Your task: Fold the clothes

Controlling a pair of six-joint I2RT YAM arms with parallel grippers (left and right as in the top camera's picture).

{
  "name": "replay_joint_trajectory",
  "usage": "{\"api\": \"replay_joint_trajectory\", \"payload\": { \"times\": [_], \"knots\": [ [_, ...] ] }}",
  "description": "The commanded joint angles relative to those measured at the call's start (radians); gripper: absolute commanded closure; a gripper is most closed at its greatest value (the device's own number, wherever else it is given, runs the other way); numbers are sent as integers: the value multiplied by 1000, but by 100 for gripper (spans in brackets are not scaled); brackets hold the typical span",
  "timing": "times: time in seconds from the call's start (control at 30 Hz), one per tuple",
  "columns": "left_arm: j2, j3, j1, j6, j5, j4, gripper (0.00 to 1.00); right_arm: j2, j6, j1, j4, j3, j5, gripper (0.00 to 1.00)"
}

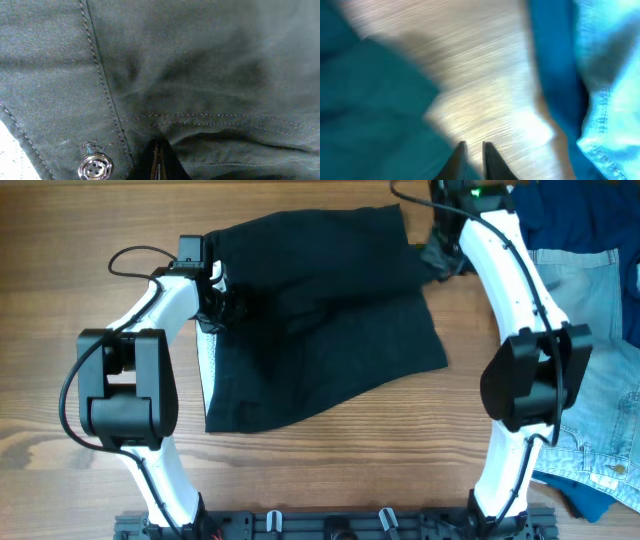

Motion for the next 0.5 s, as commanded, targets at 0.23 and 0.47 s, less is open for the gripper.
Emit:
{"api": "replay_joint_trajectory", "payload": {
  "times": [0.23, 0.47],
  "knots": [
    [-21, -11, 126, 19, -96, -61, 96, 9, -303, -64, -232, -87, -418, 71],
    [-286, 21, 156, 10, -50, -456, 0, -1, -288, -64, -194, -288, -645, 68]
  ]
}}
